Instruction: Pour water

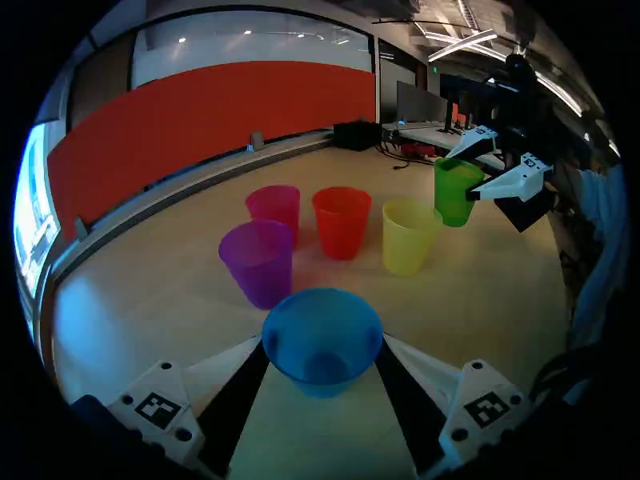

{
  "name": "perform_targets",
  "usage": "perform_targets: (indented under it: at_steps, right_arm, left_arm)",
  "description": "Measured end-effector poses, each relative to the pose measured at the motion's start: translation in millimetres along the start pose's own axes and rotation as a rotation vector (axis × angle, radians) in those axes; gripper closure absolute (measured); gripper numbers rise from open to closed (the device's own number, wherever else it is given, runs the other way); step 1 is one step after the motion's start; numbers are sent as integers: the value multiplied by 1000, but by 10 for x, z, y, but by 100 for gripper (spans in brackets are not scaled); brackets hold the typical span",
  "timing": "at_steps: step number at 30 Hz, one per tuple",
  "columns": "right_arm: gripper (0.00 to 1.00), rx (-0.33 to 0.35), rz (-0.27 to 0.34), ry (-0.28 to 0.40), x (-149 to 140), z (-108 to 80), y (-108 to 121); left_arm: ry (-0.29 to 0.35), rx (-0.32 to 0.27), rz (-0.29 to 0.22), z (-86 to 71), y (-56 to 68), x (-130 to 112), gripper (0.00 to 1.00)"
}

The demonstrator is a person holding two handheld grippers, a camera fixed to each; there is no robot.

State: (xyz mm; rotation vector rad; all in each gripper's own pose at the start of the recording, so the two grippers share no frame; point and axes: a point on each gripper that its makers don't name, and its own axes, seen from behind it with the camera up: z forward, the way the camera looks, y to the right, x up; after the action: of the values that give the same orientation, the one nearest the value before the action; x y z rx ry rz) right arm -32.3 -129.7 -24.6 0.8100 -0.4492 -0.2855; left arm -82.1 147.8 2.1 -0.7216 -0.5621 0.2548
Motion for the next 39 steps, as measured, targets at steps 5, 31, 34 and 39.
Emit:
perform_targets:
  at_steps: [5, 31, 34, 39]
  right_arm:
    - [8, 0, -1, -2, -14, 8, -6]
    - [8, 14, 12, -57, -353, 181, -157]
    - [8, 14, 13, -64, -408, 187, -165]
    - [8, 8, 15, -68, -462, 195, -154]
  left_arm:
    - [-9, -3, -6, -12, 10, -54, 13]
    - [-27, 20, -62, -281, 37, -277, 1]
    - [-22, 20, -65, -315, 53, -274, 1]
    - [-12, 22, -68, -363, 47, -256, 1]
